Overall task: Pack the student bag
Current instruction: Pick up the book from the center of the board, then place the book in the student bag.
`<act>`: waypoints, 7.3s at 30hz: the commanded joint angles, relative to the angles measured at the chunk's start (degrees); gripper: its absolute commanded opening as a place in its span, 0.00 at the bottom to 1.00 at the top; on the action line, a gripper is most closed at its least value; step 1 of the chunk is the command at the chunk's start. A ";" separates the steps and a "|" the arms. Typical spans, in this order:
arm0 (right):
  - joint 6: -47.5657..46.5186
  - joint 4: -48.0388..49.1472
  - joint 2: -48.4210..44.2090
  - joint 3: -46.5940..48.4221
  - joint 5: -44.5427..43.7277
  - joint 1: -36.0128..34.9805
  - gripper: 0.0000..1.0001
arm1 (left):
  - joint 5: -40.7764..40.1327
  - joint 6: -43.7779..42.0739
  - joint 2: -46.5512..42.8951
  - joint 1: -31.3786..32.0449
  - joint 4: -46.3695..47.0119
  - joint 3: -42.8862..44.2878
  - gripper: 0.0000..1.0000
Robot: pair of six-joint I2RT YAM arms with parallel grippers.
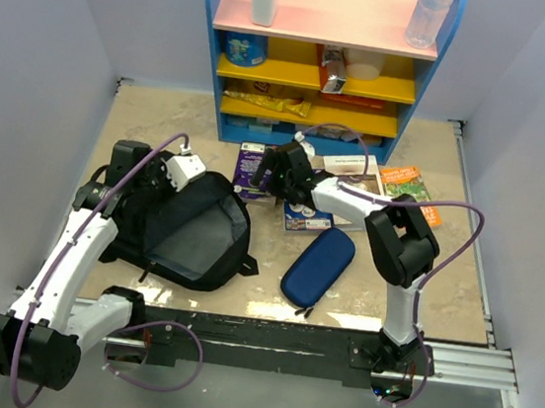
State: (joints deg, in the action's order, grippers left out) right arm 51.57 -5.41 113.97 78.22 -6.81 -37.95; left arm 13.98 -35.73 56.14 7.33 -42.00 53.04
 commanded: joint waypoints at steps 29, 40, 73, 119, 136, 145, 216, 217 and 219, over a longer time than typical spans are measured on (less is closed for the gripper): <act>5.29 -7.25 11.45 12.05 -12.09 -3.18 0.33 | -2.99 -2.68 0.11 -1.27 -0.80 4.01 0.00; 5.65 -5.49 8.03 8.45 -13.93 -3.00 0.00 | -2.38 -2.86 -0.07 -1.18 -1.16 3.83 0.00; 2.30 -4.08 -34.61 -14.49 -3.04 -15.04 0.00 | 2.28 1.62 1.16 -1.09 5.17 4.62 0.00; -7.98 10.51 2.82 3.67 -1.37 -19.17 0.00 | 18.80 1.36 2.39 -1.18 -0.10 10.51 0.00; -21.58 27.90 -3.48 -2.51 3.47 -26.11 0.00 | 17.05 -0.31 3.01 -1.18 -0.63 9.81 0.00; -24.50 21.88 4.31 3.92 4.71 -27.17 0.00 | 18.63 1.10 3.89 -1.18 0.17 10.15 0.00; 0.14 73.81 -5.07 -21.35 21.58 -14.95 0.00 | 18.89 -0.31 6.88 -1.18 -0.63 10.42 0.00; -1.54 67.52 -5.08 -20.65 21.49 -15.13 0.00 | 18.98 -0.22 6.79 -1.27 -0.72 10.42 0.00; -9.50 59.07 -5.95 -17.67 21.49 -15.22 0.00 | 18.89 -0.31 6.44 -1.18 -0.89 10.42 0.00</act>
State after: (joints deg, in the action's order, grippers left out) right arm 52.40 67.37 111.09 56.95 17.43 -52.14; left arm 31.11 -35.18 63.66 6.02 -45.10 61.63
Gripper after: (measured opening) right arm 0.006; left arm 0.058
